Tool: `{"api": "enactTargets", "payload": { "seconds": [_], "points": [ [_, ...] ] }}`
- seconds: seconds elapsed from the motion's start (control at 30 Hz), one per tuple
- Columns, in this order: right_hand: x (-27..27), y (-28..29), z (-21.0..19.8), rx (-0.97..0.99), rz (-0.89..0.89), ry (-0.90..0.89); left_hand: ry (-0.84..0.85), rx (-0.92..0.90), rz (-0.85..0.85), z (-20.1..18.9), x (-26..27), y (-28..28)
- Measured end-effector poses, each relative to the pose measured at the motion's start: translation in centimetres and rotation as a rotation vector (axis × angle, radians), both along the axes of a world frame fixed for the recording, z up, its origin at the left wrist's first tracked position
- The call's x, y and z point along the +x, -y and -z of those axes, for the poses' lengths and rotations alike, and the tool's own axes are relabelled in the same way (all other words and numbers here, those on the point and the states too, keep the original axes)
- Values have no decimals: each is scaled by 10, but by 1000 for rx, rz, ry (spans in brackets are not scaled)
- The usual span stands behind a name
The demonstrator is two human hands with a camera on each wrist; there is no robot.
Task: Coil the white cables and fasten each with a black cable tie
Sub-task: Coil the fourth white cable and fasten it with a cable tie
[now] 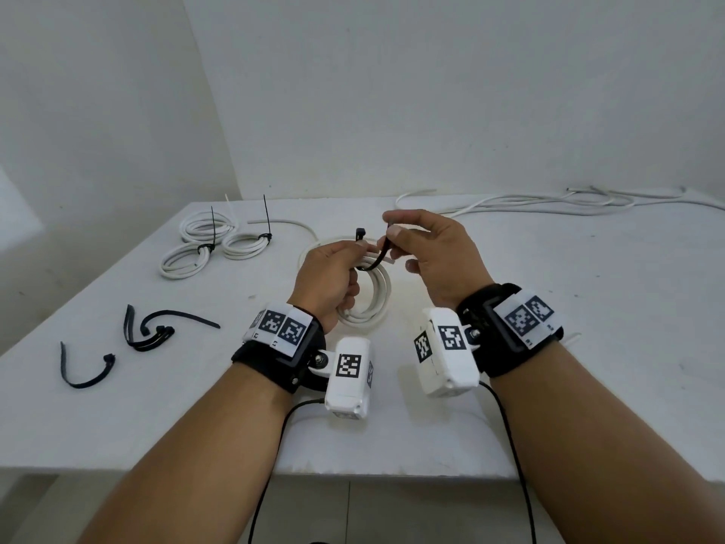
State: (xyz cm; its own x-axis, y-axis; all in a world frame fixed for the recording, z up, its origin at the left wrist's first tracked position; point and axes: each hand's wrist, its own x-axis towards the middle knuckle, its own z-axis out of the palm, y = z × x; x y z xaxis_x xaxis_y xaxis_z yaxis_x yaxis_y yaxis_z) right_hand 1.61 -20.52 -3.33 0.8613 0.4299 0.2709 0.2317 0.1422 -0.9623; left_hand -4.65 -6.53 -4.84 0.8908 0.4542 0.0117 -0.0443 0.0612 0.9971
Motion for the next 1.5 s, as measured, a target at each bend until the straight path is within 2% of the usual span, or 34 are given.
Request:
{"api": "enactTargets", "payload": {
  "seconds": [0.07,0.17,0.3,0.53,0.67,0.83,0.97,1.07,1.17,1.33,1.5],
  "points": [
    [-1,-1,2,-5,43,3,-6,13,-15,1,0,0],
    [-3,-4,3,-67,111,99,-22,34,-26,2,1,2],
    [-5,-7,5,-164,93,190,-28,82,-47,2,0,0],
    [-2,-4,6,-203,143,215,-20,200,-16,1,-2,5],
    [-5,-5,5,-134,124,128,5,359,-17,-1,-4,5],
    [-1,-3,5,-58,23,-88,89,573,-40,-4,-7,1],
    [8,3,3,13,-96,-268,106,673,-18,-5,-8,1],
    [10,8,0,-71,-223,-257,103,743,8,-5,-9,-1],
    [6,9,-1,-79,-270,-242,114,729,23,-4,-9,-1],
    [5,6,-3,-29,-211,-217,159,646,0,-5,-8,3],
    [-6,-5,1,77,-86,-204,234,702,-78,-5,-8,1]
  ]
}}
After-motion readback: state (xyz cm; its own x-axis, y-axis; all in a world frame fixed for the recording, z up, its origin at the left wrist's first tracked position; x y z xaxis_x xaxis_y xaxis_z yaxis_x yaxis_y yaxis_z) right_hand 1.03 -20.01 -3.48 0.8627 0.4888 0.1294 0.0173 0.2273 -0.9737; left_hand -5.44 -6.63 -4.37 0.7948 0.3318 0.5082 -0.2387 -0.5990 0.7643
